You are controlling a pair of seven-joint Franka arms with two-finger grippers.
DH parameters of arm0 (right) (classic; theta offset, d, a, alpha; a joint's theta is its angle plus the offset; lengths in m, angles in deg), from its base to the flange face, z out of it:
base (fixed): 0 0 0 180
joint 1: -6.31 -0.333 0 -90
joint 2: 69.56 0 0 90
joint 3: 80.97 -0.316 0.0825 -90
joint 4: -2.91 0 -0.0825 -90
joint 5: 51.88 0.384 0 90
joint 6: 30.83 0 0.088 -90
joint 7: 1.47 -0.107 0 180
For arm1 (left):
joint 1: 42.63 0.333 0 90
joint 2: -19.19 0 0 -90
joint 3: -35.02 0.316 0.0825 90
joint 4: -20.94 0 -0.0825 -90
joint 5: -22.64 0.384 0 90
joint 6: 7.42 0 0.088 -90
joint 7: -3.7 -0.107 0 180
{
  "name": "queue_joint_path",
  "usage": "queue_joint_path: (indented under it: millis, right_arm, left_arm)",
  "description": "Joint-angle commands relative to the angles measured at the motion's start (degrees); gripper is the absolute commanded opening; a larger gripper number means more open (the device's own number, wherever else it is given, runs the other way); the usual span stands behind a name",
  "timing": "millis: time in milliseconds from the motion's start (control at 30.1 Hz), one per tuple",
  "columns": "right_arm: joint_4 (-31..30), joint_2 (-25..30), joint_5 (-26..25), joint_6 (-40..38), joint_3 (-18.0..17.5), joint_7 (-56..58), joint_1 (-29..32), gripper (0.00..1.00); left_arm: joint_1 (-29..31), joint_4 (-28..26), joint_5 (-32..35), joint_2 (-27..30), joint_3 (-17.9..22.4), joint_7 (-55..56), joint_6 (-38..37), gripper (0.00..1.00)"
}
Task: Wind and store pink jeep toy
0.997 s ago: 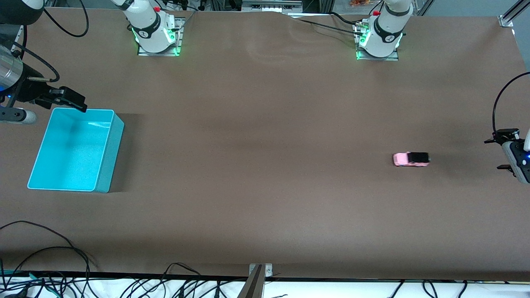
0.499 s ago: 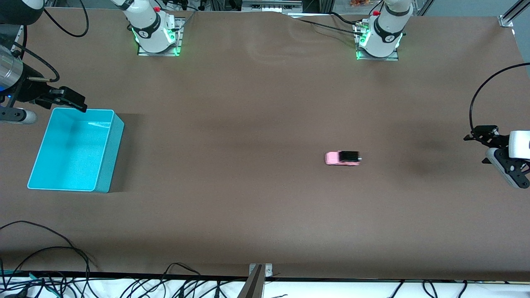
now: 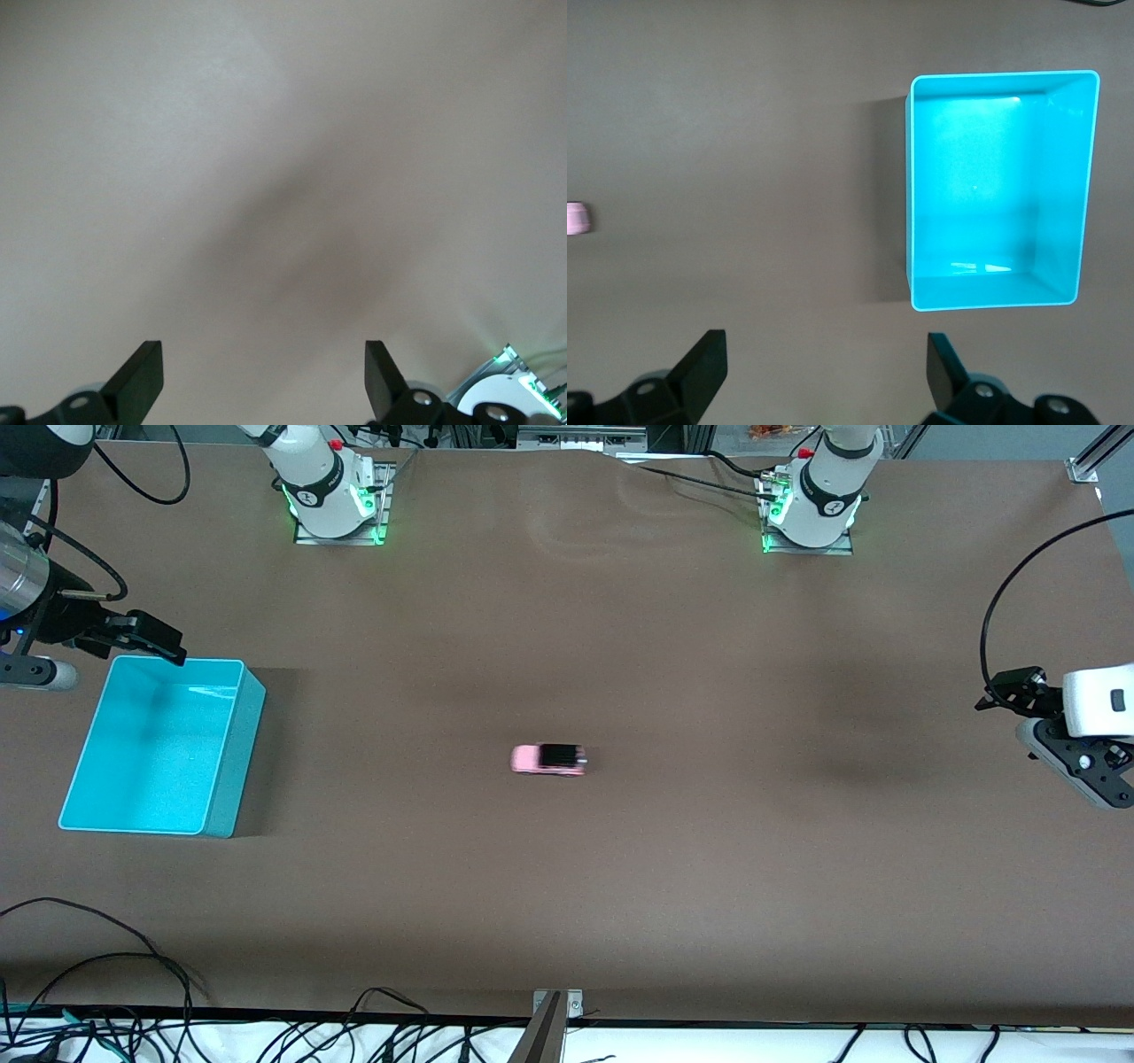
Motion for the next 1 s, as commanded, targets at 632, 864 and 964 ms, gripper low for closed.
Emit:
queue_joint_path:
  millis: [632, 864, 964]
  right_arm:
    - [1.60, -0.63, 0.44, -1.31, 0.05, -0.02, -0.09, 1.00]
    - [1.60, -0.63, 0.44, -1.31, 0.05, -0.02, -0.09, 1.00]
    - [1.60, -0.63, 0.44, -1.31, 0.05, -0.02, -0.09, 1.00]
  left_arm:
    - [-24.39, -16.63, -10.08, 21.66, 31.56, 18.29, 3.61, 1.00]
    - [-24.21, -16.37, -9.37, 22.20, 31.47, 18.82, 2.56, 1.00]
    - [-24.56, -15.14, -9.81, 21.49, 31.39, 20.83, 0.89, 1.00]
